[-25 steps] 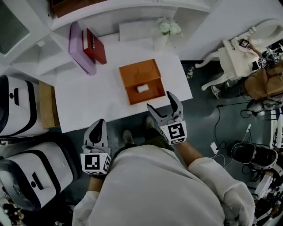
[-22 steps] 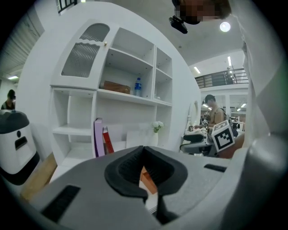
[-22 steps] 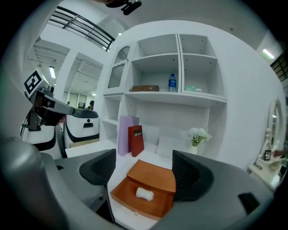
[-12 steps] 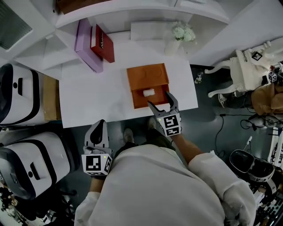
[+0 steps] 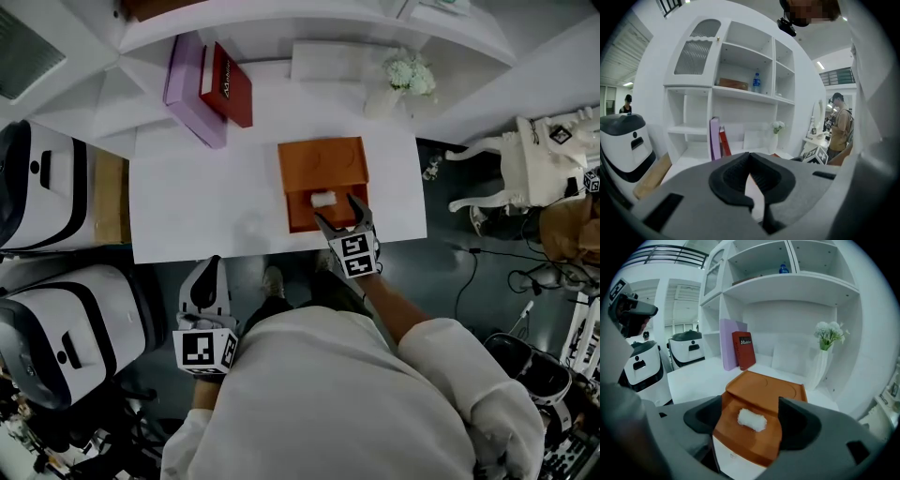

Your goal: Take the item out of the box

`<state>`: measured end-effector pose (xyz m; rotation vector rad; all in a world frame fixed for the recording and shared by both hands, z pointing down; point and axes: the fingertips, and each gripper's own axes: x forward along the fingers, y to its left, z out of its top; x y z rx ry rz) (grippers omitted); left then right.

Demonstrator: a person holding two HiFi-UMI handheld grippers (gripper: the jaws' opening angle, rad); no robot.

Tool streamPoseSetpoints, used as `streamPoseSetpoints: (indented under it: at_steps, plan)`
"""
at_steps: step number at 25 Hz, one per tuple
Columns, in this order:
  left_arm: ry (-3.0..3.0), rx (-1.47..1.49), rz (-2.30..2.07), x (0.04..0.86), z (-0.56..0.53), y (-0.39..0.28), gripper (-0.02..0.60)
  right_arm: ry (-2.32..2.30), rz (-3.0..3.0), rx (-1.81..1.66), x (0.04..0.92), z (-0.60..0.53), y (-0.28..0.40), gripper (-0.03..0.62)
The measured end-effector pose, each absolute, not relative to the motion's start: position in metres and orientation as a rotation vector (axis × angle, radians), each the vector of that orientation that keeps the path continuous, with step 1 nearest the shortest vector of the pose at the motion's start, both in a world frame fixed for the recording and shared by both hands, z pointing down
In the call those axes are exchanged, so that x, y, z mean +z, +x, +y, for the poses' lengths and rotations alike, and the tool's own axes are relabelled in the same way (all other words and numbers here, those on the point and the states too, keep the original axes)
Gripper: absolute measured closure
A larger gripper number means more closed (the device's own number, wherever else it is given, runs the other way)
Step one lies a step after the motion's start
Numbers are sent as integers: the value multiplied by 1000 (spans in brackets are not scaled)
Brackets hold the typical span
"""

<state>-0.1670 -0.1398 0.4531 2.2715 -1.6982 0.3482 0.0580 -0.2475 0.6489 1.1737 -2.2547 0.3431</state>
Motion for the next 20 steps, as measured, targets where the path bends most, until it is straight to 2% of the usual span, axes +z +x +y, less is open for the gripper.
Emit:
streamPoseSetpoints:
  at_steps: [9,14,20]
  plan:
    - [2211,349,-1735,460,-146,-180,574,1101,-2150,471,701,-261,53,201]
    - [2154,357,-1762,466,-146,-191,574,1087,-2095,521,719,-269,53,267]
    - [2130,348,-1783,470,-149,-201,574,1064,-2049,582,738,-273,51,267]
